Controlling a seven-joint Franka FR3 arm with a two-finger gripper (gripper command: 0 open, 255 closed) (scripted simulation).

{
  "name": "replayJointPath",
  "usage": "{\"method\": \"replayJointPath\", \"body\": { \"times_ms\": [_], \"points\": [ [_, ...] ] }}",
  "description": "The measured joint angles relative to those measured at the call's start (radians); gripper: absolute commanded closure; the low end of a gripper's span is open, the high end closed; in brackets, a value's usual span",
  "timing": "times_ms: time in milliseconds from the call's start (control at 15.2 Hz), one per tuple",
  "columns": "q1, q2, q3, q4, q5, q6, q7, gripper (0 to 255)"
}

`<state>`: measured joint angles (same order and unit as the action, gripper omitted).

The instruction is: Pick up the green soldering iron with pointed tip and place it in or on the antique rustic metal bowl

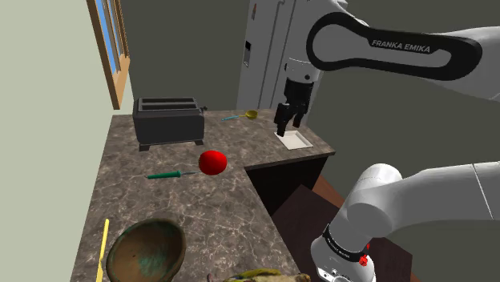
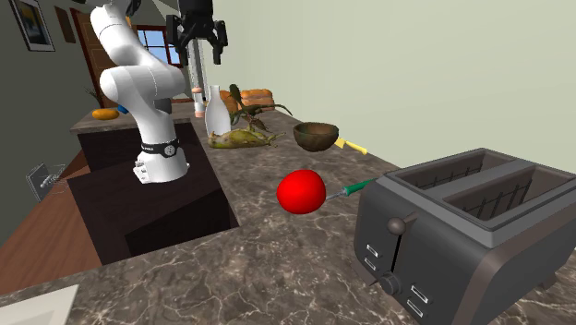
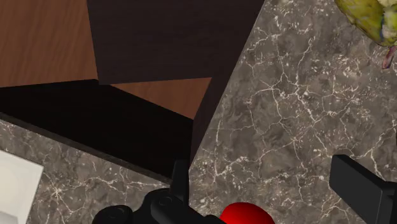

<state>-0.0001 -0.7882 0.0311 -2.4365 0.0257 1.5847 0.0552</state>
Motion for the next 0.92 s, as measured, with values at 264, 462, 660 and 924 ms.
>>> {"method": "replayJointPath", "body": {
  "times_ms": [264, 462, 660, 924],
  "points": [
    [0.012, 0.073, -0.002, 0.009, -0.004, 0.056, -0.032, 0],
    [0.027, 0.196, -0.005, 0.043, -0.011, 0.137, -0.079, 0],
    [0.042, 0.311, -0.004, 0.073, -0.016, 0.211, -0.124, 0],
    [0.062, 0.471, 0.001, 0.143, -0.022, 0.289, -0.182, 0]
  ]
}}
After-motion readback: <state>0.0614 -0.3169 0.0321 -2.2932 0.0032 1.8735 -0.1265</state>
